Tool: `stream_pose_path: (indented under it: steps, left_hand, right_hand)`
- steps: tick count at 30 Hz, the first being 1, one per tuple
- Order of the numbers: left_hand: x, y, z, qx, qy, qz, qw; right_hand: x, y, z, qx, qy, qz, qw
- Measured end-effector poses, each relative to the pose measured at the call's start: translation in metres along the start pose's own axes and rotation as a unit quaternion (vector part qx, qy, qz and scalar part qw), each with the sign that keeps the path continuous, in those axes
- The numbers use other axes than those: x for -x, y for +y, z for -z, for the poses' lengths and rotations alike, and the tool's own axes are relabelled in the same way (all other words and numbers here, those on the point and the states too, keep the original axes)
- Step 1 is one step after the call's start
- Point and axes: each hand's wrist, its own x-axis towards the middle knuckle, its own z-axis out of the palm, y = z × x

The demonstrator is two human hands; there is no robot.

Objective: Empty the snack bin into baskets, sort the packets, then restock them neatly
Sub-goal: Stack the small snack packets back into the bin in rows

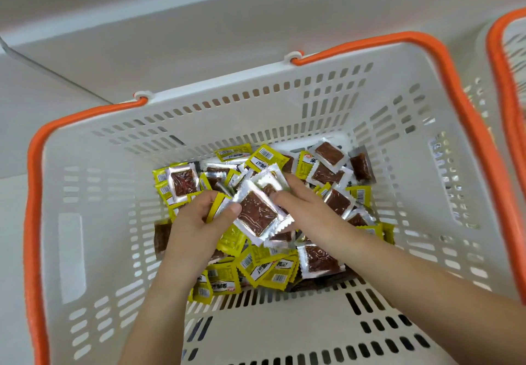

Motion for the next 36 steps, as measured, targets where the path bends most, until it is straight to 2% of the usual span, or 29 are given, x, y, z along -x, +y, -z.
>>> stream_pose_path:
  steps: [3,5,9,10,15,18,21,23,25,29,30,32,33,34,36]
  left_hand:
    - [-0.004,0.001,-0.007,-0.069,0.046,-0.045,0.995]
    - [-0.008,-0.001,-0.009,-0.093,0.066,-0.047,0.992]
    - [-0.005,0.002,-0.008,0.026,0.180,-0.068,0.981]
    - [-0.001,0.007,-0.010,0.057,0.181,-0.085,0.978]
    - [0.005,0.010,-0.026,0.028,0.035,-0.191,0.981]
    - [0.003,0.005,-0.029,0.005,-0.010,-0.212,0.977]
    - [0.005,0.004,-0.030,-0.021,-0.023,-0.224,0.974]
    - [0.004,0.005,-0.031,-0.011,-0.024,-0.210,0.977]
    - [0.008,0.012,-0.033,0.049,-0.021,-0.175,0.983]
    - [0.006,0.016,-0.034,0.176,0.058,-0.051,0.981]
    - [0.003,0.014,-0.032,0.195,0.055,-0.003,0.979]
    - [-0.001,0.015,-0.031,0.208,-0.018,0.095,0.973]
    - [0.001,0.015,-0.032,0.195,-0.060,0.112,0.973]
    - [0.004,0.016,-0.035,0.171,-0.091,0.108,0.975]
    - [0.010,0.019,-0.040,0.158,-0.105,0.096,0.977]
  right_hand:
    - [-0.003,0.006,-0.001,0.004,-0.011,0.024,1.000]
    - [-0.005,0.005,0.000,-0.017,-0.008,0.022,1.000]
    - [-0.008,0.005,0.004,-0.068,0.031,-0.006,0.997]
    - [-0.009,0.004,0.005,-0.086,0.034,-0.019,0.995]
    - [-0.008,-0.001,0.001,-0.216,0.011,-0.064,0.974]
    - [-0.007,-0.001,0.003,-0.235,0.011,-0.061,0.970]
    - [-0.007,-0.002,0.005,-0.211,0.001,-0.043,0.976]
    - [-0.007,-0.002,0.003,-0.180,-0.015,-0.028,0.983]
    - [-0.006,-0.001,0.000,-0.158,-0.020,-0.024,0.987]
    - [-0.002,-0.001,-0.001,-0.138,-0.010,-0.005,0.990]
    - [-0.002,-0.001,-0.001,-0.130,-0.003,0.005,0.992]
    - [0.000,-0.002,-0.002,-0.109,0.014,0.024,0.994]
    - [0.001,-0.002,-0.002,-0.098,0.017,0.031,0.995]
    - [0.002,-0.004,-0.004,-0.088,0.021,0.040,0.995]
    - [0.006,-0.006,-0.005,-0.059,0.014,0.059,0.996]
